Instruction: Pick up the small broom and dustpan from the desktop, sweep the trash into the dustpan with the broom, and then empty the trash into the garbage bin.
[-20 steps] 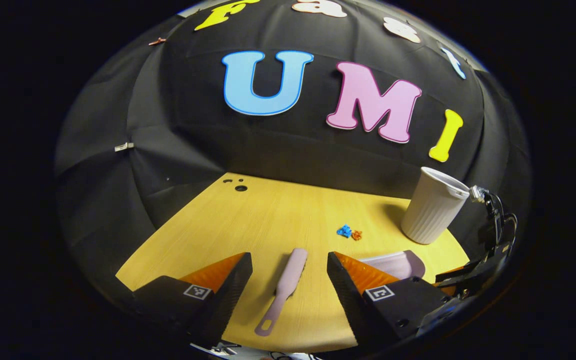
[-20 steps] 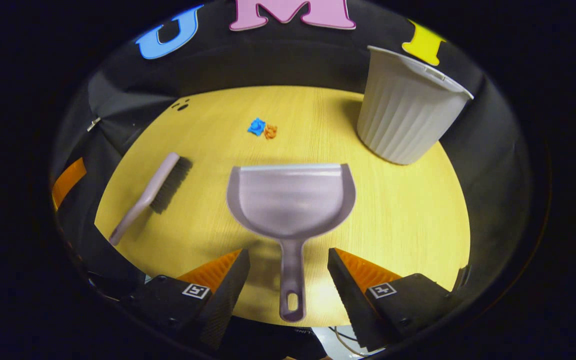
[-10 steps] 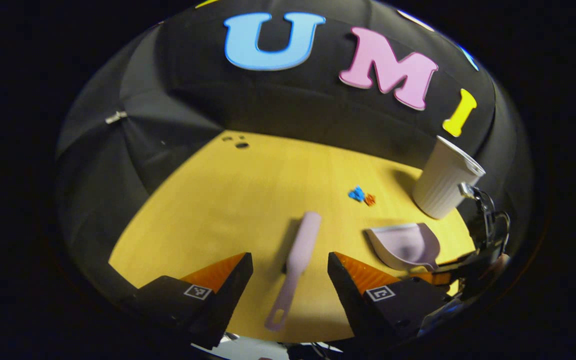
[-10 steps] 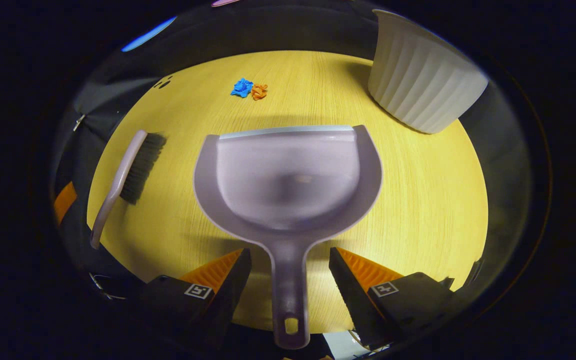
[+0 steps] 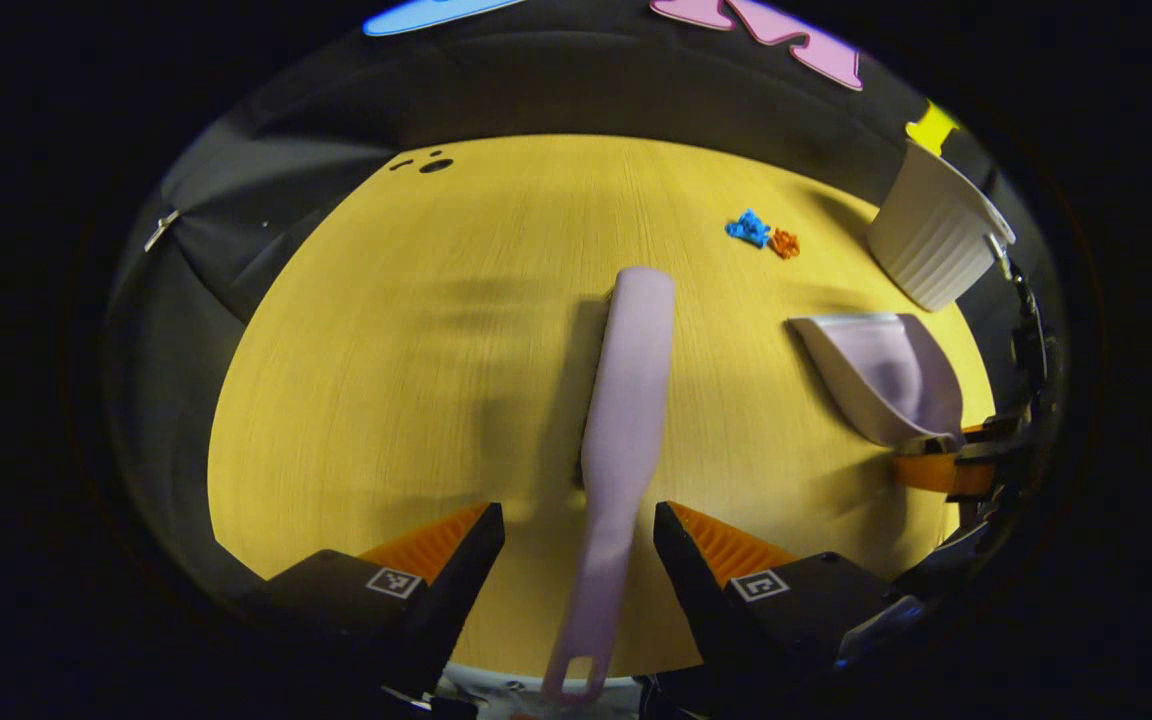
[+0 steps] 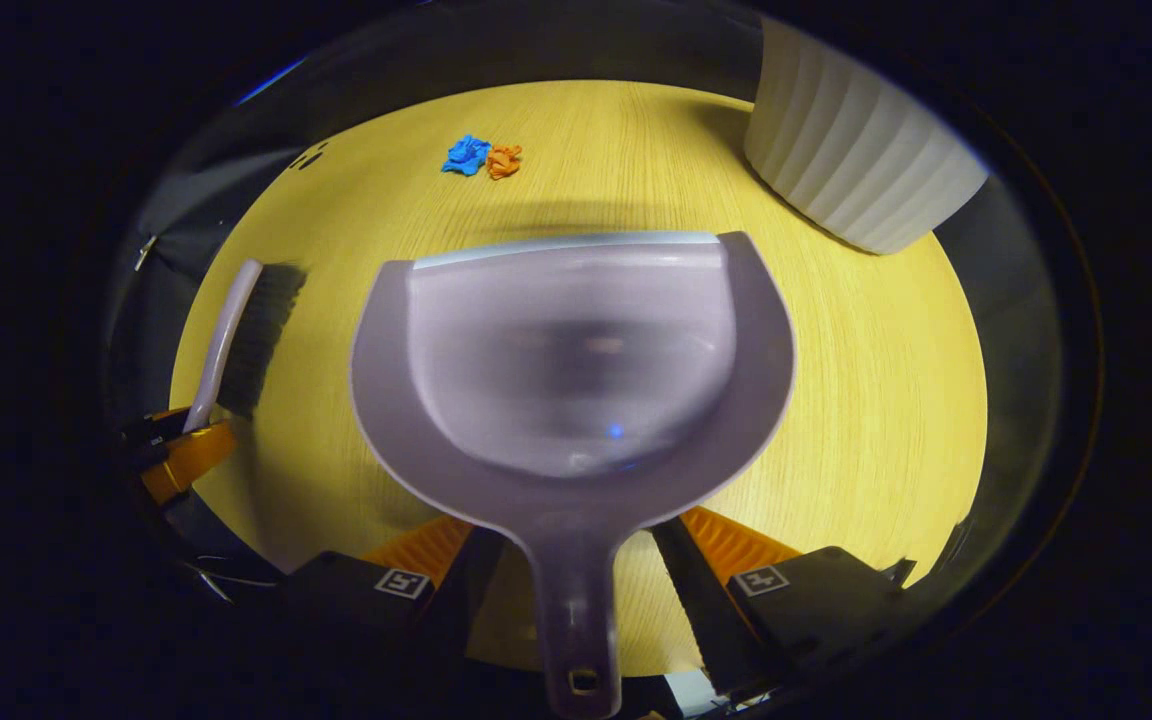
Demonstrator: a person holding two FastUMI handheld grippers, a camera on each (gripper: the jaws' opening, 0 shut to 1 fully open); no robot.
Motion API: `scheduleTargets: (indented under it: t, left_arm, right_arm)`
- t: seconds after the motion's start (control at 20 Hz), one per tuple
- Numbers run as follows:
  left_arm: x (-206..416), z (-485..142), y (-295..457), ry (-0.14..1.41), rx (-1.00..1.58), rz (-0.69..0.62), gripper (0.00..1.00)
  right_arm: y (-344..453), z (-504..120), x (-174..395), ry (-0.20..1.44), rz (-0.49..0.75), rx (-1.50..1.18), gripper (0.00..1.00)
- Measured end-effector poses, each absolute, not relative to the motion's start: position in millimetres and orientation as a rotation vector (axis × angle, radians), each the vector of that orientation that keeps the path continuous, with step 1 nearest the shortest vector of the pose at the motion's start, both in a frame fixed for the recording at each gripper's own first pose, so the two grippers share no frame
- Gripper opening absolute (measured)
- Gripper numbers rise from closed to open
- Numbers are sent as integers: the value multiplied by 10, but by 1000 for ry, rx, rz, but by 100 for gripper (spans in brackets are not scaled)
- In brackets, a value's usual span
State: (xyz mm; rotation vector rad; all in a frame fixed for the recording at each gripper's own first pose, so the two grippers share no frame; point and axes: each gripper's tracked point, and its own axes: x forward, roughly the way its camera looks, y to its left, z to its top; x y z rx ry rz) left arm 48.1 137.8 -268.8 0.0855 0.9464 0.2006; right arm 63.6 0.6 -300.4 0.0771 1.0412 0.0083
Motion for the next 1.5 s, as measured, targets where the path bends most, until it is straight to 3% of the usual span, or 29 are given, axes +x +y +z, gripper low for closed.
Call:
scheduleTargets:
  t: [0.1, 0.15, 0.2, 0.35, 0.4, 0.45, 0.55, 0.6, 0.65, 0.9, 0.95, 1.05, 1.1, 1.5]
  left_arm:
    - [518, -2734, 1361, 973, 120, 192, 95]
    - [541, -2758, 1356, 981, 134, 187, 93]
    - [570, -2783, 1338, 987, 144, 182, 90]
    - [636, -2857, 1226, 982, 134, 154, 72]
    - [648, -2855, 1226, 985, 136, 157, 65]
    - [674, -2856, 1217, 975, 140, 153, 51]
    - [733, -2854, 1238, 958, 143, 164, 40]
    - [739, -2847, 1237, 961, 130, 177, 32]
    - [738, -2851, 1224, 960, 121, 183, 30]
    - [773, -2803, 1222, 978, 124, 176, 27]
    - [783, -2761, 1217, 975, 120, 171, 25]
    - [838, -2634, 1262, 960, 147, 166, 26]
    - [905, -2566, 1285, 949, 169, 166, 26]
    - [1754, -2197, 1248, 924, 302, 75, 26]
  right_arm:
    - [-45, -3020, 642, 1049, -14, 58, 87]
    - [-44, -3009, 636, 1051, -17, 59, 77]
    - [-41, -3016, 639, 1061, -21, 62, 74]
    - [-20, -2990, 608, 1098, -6, 49, 47]
    - [-16, -3021, 616, 1104, 3, 42, 43]
    - [-21, -3032, 631, 1106, 10, 39, 40]
    - [-10, -3036, 633, 1105, 29, 35, 34]
    - [-10, -3030, 625, 1103, 40, 35, 41]
    - [-16, -3023, 637, 1104, 43, 43, 34]
    - [-30, -3030, 581, 1110, 82, 22, 39]
    - [-57, -3017, 586, 1102, 84, 16, 36]
    - [-117, -2985, 597, 1074, 83, -7, 39]
    - [-140, -2976, 608, 1059, 81, -14, 35]
    - [-392, -2821, 461, 1058, 146, -83, 35]
